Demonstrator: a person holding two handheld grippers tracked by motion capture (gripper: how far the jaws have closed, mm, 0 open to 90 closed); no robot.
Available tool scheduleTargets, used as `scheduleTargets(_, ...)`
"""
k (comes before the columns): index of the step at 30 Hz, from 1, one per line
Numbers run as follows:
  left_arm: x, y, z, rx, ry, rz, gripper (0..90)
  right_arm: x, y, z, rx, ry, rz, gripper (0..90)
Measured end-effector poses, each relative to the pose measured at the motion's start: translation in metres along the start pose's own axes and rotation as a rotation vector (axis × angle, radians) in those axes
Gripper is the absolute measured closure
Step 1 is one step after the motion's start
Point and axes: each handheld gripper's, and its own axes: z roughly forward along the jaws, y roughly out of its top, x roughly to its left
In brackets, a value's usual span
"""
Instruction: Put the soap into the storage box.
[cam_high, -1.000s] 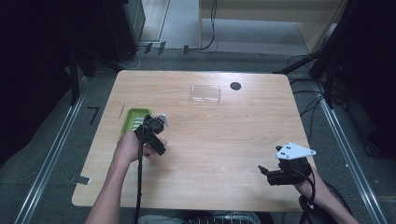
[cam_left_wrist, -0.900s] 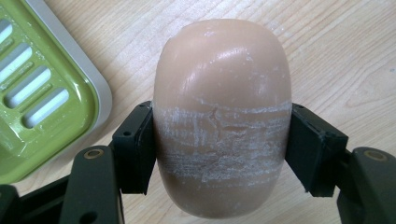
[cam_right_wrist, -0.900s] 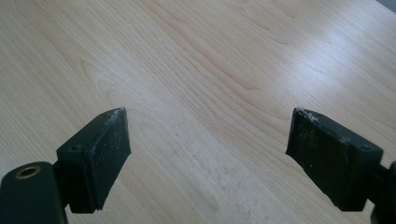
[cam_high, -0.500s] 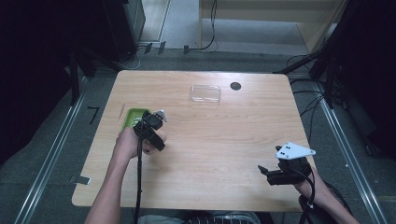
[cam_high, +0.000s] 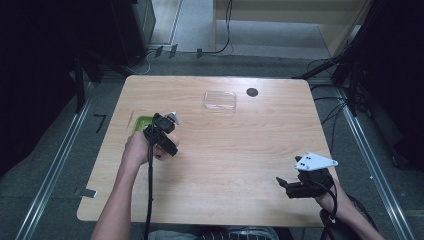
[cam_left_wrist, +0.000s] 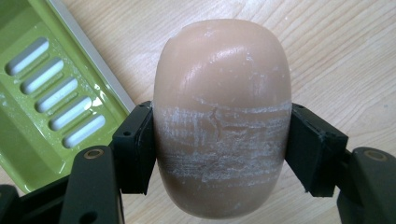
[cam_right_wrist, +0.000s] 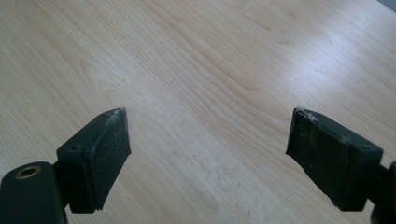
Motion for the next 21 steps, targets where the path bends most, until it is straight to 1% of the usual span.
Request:
scheduleTargets(4, 0.0013, 0.0022, -0.0014, -0.003, 0.005, 0.002, 34.0, 0.0, 0.0001, 0.0, -0.001, 0.0, -0.001, 13.4)
scheduleTargets(8, 0.0029, 0.0036, -0.0016, -0.017, 0.009, -0.004, 34.0, 0.0001, 0.0002, 0.0, 0.002, 0.001, 0.0, 13.4)
scheduleTargets(10, 0.0043, 0.0046, -0.0027, -0.012, 0.007, -0.003, 34.0, -0.0001, 0.0002, 0.0, 0.002, 0.001, -0.001, 13.4)
scheduleTargets(12, 0.0055, 0.0055, -0.0031, -0.023, 0.011, -0.01, 34.0, 0.0003, 0.0002, -0.0001, 0.004, 0.0, 0.005, 13.4)
scheduleTargets(17, 0.0078, 0.0078, -0.0041, -0.031, 0.006, -0.012, 34.1, -0.0002, 0.0003, 0.0003, 0.0, 0.002, -0.001, 13.4)
scheduleTargets(18, 0.0085, 0.0091, -0.0042, -0.033, 0.013, -0.008, 34.0, -0.0002, 0.0003, 0.0004, 0.001, 0.002, -0.002, 13.4)
scheduleTargets(21, 0.0094, 0.01, -0.0041, -0.04, 0.013, -0.011, 34.0, 0.0, 0.0002, 0.0001, 0.002, 0.002, 0.004, 13.4)
